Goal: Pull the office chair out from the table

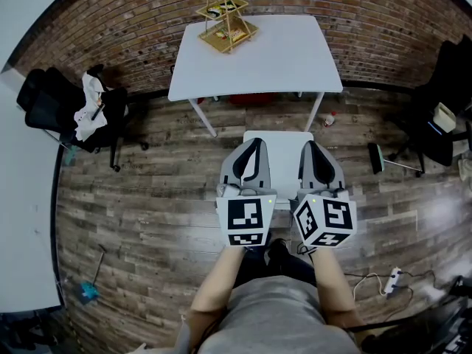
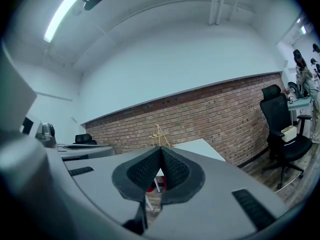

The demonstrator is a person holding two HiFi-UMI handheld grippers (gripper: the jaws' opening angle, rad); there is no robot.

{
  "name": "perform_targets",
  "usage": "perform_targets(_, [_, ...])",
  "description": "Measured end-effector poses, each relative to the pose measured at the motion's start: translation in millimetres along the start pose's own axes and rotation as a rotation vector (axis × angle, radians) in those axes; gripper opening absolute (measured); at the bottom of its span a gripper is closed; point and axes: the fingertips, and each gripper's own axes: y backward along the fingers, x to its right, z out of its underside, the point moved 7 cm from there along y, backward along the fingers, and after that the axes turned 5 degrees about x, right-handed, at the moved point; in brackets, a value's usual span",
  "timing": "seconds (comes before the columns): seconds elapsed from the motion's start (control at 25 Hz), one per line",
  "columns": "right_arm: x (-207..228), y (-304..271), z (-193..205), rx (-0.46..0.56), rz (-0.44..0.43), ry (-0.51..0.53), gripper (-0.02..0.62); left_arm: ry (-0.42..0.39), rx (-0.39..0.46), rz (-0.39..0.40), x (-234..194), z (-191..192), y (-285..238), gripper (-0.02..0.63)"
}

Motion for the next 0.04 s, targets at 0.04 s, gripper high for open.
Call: perform_targets(0.04, [0.0,-0.1,-0.1,-0.001,0.000,0.001,0.014,0.000,-0.001,-0.002,0.0,-0.2,-0.1,0.015])
